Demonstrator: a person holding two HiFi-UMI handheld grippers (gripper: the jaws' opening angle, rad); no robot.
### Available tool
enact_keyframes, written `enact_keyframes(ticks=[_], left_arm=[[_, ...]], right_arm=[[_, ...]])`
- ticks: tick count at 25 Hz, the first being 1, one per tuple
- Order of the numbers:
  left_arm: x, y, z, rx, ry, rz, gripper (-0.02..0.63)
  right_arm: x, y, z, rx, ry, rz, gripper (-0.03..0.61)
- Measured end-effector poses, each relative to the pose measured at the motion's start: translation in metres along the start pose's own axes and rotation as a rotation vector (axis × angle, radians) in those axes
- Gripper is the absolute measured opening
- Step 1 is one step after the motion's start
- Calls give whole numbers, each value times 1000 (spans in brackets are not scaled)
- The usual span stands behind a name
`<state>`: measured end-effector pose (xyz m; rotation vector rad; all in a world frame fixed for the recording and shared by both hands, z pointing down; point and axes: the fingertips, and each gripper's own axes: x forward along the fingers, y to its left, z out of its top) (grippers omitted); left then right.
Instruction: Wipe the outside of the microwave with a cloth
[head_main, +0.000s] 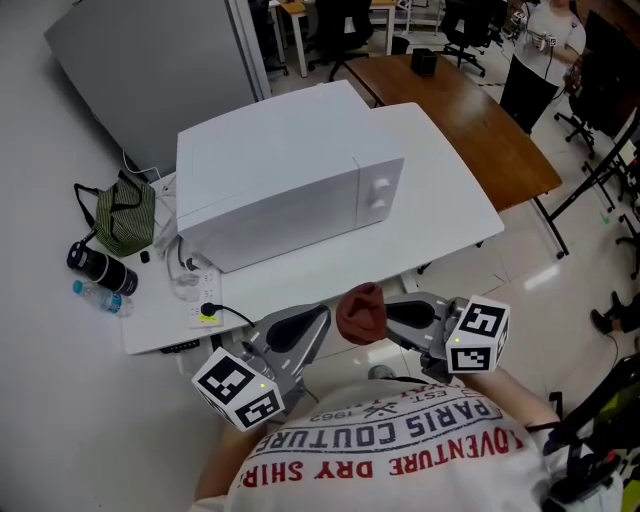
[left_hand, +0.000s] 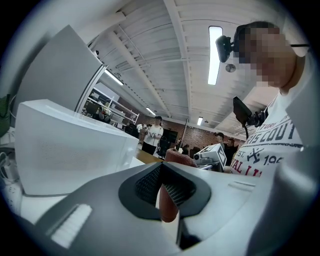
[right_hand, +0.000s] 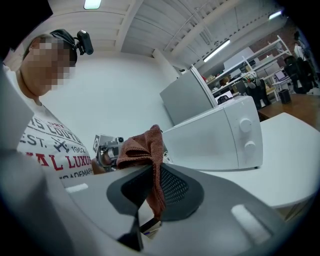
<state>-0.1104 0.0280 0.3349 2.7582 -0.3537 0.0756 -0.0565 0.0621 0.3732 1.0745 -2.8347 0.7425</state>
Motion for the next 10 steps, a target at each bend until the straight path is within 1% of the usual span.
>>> enact_keyframes(ticks=[10], left_arm=[[12, 0, 2, 0, 10, -23, 2]], right_arm=[[-7, -8, 3, -6, -3, -18, 34]])
